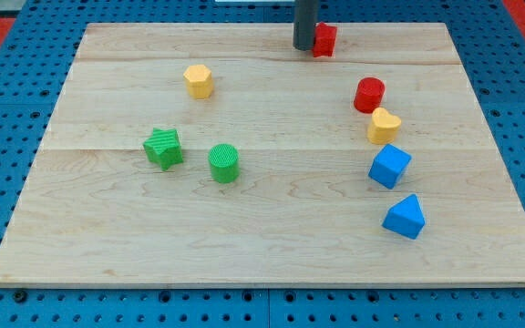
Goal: Push the yellow hexagon towards the center
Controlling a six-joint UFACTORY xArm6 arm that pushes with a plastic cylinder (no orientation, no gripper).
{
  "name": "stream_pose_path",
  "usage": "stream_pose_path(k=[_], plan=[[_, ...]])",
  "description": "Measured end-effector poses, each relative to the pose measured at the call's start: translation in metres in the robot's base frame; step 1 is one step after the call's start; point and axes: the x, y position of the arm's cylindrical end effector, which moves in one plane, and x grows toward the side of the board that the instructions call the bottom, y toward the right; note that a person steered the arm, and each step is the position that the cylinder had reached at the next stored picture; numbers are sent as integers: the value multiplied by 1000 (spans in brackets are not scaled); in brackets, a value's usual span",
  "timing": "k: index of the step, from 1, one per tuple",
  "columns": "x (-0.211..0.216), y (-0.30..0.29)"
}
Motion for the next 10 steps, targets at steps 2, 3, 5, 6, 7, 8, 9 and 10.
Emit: stream_pose_path(k=[2,3,5,6,7,8,9,10], plan=[[87,-23],[135,-63],[123,-184],[104,-152],[90,-168],[88,-221],[60,-161],[56,-135]])
